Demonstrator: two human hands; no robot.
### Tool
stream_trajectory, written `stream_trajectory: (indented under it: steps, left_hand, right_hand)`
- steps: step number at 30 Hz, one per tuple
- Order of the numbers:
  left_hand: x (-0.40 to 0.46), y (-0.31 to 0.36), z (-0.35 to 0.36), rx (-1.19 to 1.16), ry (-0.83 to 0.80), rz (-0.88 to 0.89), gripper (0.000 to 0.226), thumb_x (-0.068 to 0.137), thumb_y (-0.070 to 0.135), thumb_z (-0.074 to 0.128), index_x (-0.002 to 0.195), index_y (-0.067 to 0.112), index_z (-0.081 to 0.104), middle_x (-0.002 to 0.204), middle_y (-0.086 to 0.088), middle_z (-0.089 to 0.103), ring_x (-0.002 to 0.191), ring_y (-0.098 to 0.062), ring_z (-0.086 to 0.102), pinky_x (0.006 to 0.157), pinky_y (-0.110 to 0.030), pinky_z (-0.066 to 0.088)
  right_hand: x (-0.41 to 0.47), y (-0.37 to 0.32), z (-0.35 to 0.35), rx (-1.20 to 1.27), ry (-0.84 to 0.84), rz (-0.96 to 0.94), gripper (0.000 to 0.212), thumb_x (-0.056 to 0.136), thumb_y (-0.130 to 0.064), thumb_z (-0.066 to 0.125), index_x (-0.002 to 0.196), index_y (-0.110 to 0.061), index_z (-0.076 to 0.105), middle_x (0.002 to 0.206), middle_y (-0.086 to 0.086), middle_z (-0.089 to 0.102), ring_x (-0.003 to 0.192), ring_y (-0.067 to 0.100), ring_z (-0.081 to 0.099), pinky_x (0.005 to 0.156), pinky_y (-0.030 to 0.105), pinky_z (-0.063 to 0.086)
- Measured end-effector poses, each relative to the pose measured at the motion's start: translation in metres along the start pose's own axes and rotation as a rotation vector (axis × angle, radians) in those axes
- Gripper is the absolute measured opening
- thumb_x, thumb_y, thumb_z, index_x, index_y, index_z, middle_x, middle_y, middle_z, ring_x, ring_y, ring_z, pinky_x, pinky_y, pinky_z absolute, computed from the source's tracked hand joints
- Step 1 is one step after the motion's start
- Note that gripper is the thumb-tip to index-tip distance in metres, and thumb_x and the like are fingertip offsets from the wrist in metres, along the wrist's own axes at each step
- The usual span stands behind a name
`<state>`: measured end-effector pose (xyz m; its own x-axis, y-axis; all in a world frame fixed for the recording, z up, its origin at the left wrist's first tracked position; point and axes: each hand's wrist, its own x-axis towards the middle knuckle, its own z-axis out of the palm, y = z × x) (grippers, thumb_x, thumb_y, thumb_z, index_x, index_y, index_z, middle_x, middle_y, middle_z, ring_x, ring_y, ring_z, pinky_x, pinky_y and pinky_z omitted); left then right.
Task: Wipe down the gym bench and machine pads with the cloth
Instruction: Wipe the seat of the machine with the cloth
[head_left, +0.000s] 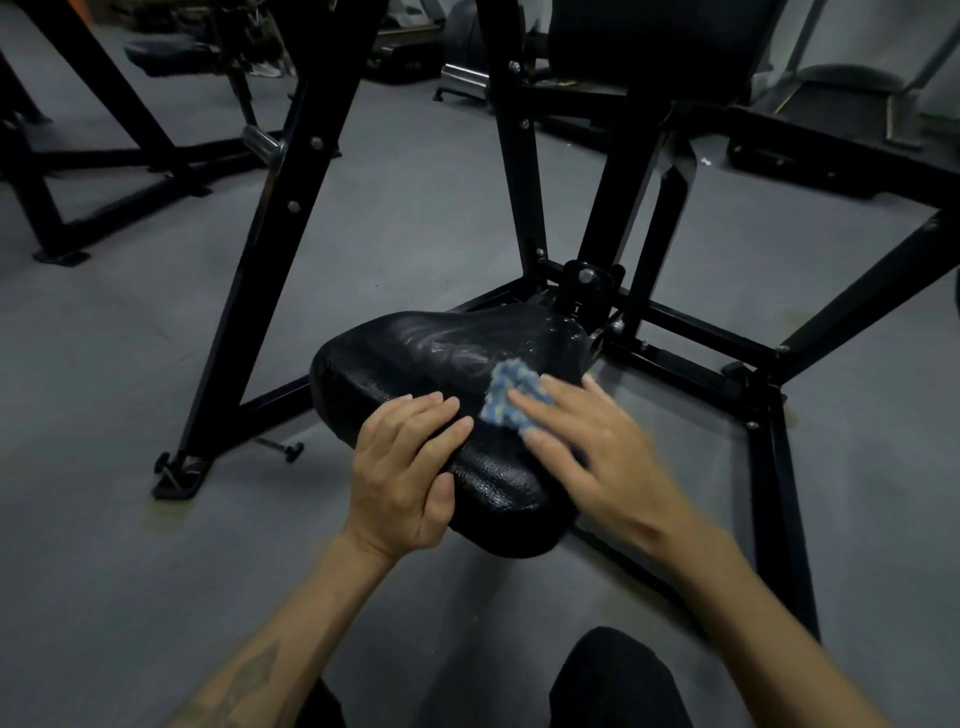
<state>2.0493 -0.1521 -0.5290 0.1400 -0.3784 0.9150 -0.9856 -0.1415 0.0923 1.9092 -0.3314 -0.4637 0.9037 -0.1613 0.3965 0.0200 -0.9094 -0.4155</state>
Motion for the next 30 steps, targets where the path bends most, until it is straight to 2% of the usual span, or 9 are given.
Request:
stream_trajectory:
  steps: [4,6,9,14,19,22,24,27,30]
  left_hand:
    - [-0.001,0.001,0.001,-0.011,0.022,-0.025,0.047,0.104,0.035,0.029,0.117,0.009,0.065,0.12,-0.014,0.07,0.121,-0.029,0.062,0.105,-0.048,0.046]
    - [-0.002,0.0,0.002,-0.014,0.026,-0.026,0.046,0.103,0.035,0.029,0.117,0.009,0.065,0.12,-0.014,0.07,0.12,-0.029,0.062,0.104,-0.049,0.046]
    - [-0.003,-0.001,0.004,-0.005,0.039,-0.015,0.046,0.103,0.035,0.029,0.117,0.009,0.065,0.12,-0.013,0.069,0.12,-0.028,0.063,0.104,-0.049,0.046]
    - [-0.003,-0.001,0.004,-0.02,0.052,-0.025,0.046,0.103,0.036,0.029,0.116,0.01,0.065,0.124,-0.009,0.066,0.12,-0.027,0.062,0.106,-0.047,0.044]
    - [-0.003,0.0,0.005,-0.004,0.063,-0.025,0.047,0.103,0.036,0.028,0.116,0.01,0.065,0.124,-0.009,0.065,0.119,-0.028,0.063,0.104,-0.048,0.046]
    - [-0.002,0.0,0.005,-0.017,0.062,-0.031,0.048,0.103,0.037,0.027,0.115,0.01,0.065,0.124,-0.008,0.065,0.119,-0.028,0.063,0.105,-0.047,0.045]
    - [-0.002,0.001,0.005,-0.013,0.063,-0.032,0.048,0.103,0.037,0.027,0.115,0.01,0.065,0.123,-0.01,0.066,0.119,-0.028,0.063,0.105,-0.047,0.045]
    - [-0.003,0.001,0.006,-0.007,0.067,-0.031,0.047,0.103,0.036,0.028,0.115,0.01,0.065,0.122,-0.011,0.067,0.119,-0.028,0.063,0.104,-0.048,0.046]
    - [-0.003,0.0,0.005,-0.005,0.061,-0.03,0.047,0.103,0.036,0.028,0.116,0.01,0.065,0.12,-0.012,0.069,0.118,-0.029,0.064,0.104,-0.049,0.046]
  right_hand:
    - [0.015,0.002,-0.001,0.086,0.05,0.161,0.051,0.102,-0.053,0.033,0.141,-0.031,0.056,0.148,-0.014,0.05,0.133,-0.016,0.026,0.125,0.037,0.014]
    - [0.006,-0.01,0.004,0.091,0.068,0.073,0.052,0.1,-0.055,0.035,0.138,-0.029,0.06,0.147,-0.015,0.049,0.137,-0.011,0.03,0.124,0.035,0.013]
    - [0.0,-0.001,0.002,0.053,-0.028,-0.02,0.06,0.1,-0.062,0.028,0.143,-0.031,0.055,0.154,-0.01,0.046,0.145,0.001,0.032,0.125,0.036,0.012]
    - [0.022,0.015,-0.006,0.094,-0.071,0.22,0.06,0.099,-0.061,0.023,0.148,-0.036,0.045,0.158,-0.013,0.034,0.146,-0.006,0.018,0.127,0.036,0.007]
    - [0.006,-0.011,-0.001,0.068,-0.114,-0.047,0.063,0.101,-0.063,0.022,0.145,-0.03,0.053,0.156,-0.016,0.038,0.147,-0.004,0.025,0.125,0.032,0.005]
    - [0.022,0.012,-0.009,0.051,-0.132,0.091,0.059,0.1,-0.059,0.021,0.147,-0.034,0.048,0.154,-0.021,0.034,0.146,-0.006,0.02,0.126,0.036,0.009]
    - [0.029,0.012,-0.01,0.078,-0.122,0.189,0.057,0.1,-0.055,0.023,0.147,-0.033,0.048,0.157,-0.015,0.038,0.147,-0.002,0.022,0.126,0.031,0.008]
    - [0.02,-0.014,-0.004,0.074,-0.148,0.063,0.059,0.099,-0.058,0.027,0.144,-0.031,0.053,0.154,-0.015,0.043,0.145,0.0,0.028,0.119,0.017,0.002]
    - [0.019,-0.007,-0.006,0.01,-0.243,0.0,0.064,0.097,-0.063,0.022,0.149,-0.036,0.045,0.158,-0.017,0.034,0.148,-0.003,0.021,0.125,0.029,0.002]
